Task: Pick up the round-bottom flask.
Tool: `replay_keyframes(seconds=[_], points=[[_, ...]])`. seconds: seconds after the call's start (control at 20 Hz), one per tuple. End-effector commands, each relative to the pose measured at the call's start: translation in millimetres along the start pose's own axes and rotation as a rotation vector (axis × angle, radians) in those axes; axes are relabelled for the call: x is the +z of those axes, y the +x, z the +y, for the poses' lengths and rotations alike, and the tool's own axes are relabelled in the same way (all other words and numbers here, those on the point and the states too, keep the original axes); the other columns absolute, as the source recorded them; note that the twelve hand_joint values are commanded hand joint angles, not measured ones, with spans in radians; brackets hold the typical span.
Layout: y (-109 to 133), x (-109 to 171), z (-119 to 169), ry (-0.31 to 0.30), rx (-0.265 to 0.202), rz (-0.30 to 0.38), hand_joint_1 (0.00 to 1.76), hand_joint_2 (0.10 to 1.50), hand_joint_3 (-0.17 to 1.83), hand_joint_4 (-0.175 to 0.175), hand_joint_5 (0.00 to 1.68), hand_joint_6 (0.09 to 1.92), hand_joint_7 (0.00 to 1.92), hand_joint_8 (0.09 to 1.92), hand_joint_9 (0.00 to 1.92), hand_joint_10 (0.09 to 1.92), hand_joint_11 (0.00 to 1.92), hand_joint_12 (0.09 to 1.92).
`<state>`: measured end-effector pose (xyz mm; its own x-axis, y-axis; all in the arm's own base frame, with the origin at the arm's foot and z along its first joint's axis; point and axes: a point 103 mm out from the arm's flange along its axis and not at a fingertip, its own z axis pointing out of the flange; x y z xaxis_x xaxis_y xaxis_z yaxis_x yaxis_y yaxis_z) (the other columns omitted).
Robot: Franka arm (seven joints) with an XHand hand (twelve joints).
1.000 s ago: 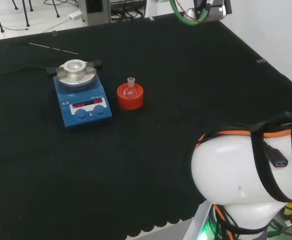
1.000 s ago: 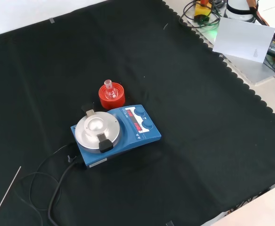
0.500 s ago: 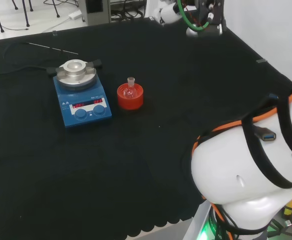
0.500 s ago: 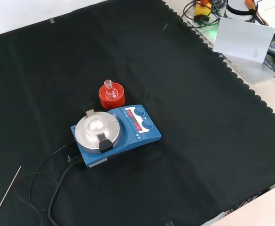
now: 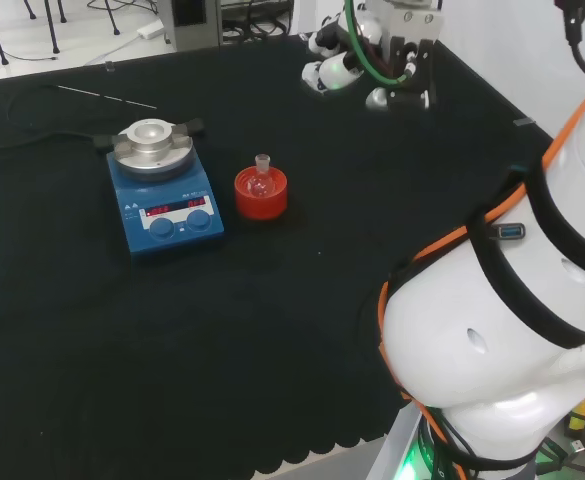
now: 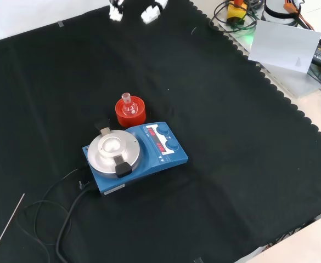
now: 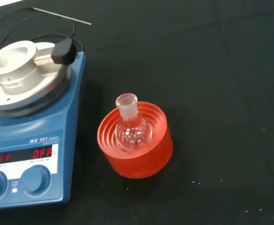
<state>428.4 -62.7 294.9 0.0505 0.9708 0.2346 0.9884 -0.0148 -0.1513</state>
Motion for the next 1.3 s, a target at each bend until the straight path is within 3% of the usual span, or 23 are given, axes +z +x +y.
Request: replay_keyframes(seconds=[0.05,0.5,0.65,0.85,1.3], points=[[5,26,28,-0.012,-0.02,0.056,0.71,0.89,0.54,-0.007,0.52,0.09,0.33,0.6,0.43,0.6,0.0,1.33],[10,54,50,0.018,-0.029,0.127,0.74,0.86,0.58,-0.007,0.55,0.09,0.34,0.6,0.44,0.6,0.0,1.34],[8,64,54,0.014,-0.025,0.21,0.74,0.85,0.58,-0.007,0.55,0.09,0.35,0.6,0.44,0.6,0.0,1.34],[7,75,60,0.017,-0.033,0.257,0.77,0.83,0.59,-0.007,0.55,0.09,0.35,0.6,0.44,0.6,0.0,1.34],[8,101,75,0.049,-0.056,0.266,0.84,0.76,0.66,-0.005,0.57,0.09,0.35,0.58,0.45,0.59,0.0,1.34]])
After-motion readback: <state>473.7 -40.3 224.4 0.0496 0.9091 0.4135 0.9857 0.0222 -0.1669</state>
